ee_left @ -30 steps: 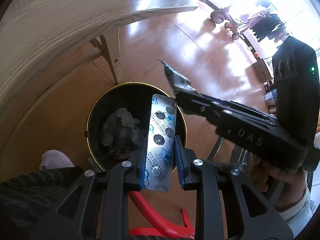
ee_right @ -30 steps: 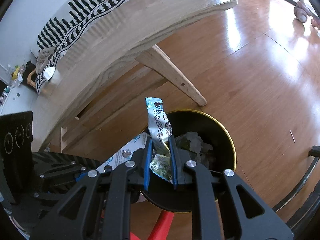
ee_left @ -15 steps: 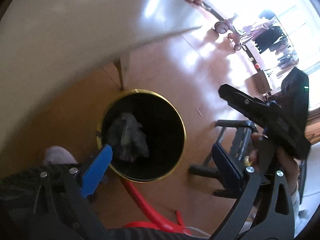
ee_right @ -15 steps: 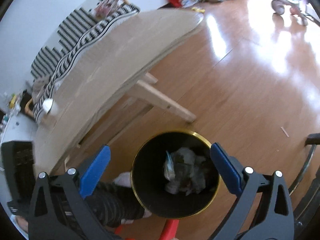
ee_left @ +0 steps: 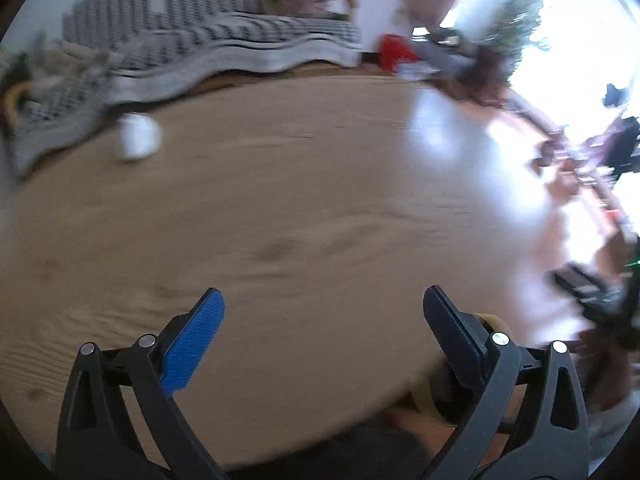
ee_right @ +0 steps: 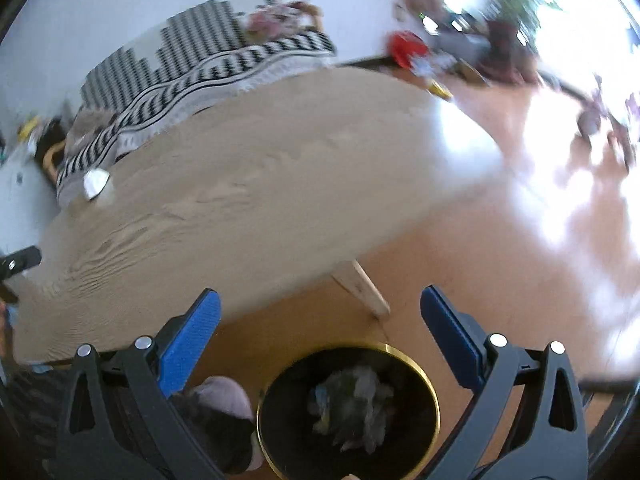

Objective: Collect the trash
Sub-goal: 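Grasp the white paper bag with the left gripper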

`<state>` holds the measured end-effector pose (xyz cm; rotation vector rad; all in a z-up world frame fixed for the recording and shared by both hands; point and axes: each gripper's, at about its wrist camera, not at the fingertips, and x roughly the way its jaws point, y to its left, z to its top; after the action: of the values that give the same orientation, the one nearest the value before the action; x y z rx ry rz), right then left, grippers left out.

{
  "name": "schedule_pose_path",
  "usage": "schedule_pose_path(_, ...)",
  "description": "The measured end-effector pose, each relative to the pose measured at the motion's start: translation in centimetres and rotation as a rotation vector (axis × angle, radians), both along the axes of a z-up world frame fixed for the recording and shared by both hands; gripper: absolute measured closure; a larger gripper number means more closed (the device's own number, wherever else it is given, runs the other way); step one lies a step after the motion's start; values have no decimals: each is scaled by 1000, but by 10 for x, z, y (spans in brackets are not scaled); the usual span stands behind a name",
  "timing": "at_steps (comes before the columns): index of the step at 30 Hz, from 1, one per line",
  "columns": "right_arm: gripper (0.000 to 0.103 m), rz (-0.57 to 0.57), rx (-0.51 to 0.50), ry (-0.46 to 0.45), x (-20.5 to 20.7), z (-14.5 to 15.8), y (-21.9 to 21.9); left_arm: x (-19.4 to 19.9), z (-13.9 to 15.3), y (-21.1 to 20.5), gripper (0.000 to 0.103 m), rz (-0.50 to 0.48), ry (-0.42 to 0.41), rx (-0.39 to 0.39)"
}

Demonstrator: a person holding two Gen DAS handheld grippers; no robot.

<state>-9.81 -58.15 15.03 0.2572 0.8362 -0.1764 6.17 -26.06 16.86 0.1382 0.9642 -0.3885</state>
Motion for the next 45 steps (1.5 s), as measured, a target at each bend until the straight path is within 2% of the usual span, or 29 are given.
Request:
schedule_pose_path(3,6,70,-25,-1,33,-4,23,21,-22,26,6,61,0,127)
schedule_pose_path(6,6,128,-45,28,64,-15,42,38,-45,46,6,115,43,174)
schedule_pose_path(11,6,172,-64,95,109,-39,62,56,-67,70,6,184,85,182)
schedule_pose_path(14,5,199,-126,89,127,-45,78,68,-74,83,5,206,77,128)
schedule_pose_path(17,5,224,-128,86,143,-46,88,80,-77,86,5,232,62,110)
schedule_pose_path(24,5,328,-129,89,202,-48,119,141,-81,97,5,326,13,93)
schedule_pose_path(27,5,371,-125,125,228,-46,132,171,-82,106,5,359,8,92)
schedule_pose_path(31,5,431,-130,129,269,-45,152,206,-83,111,5,373,1,90)
schedule_pose_path(38,5,437,-130,125,338,-48,174,274,-82,115,5,356,5,99)
schedule_pose_path(45,5,470,-133,124,366,-49,191,310,-82,104,5,325,-38,134)
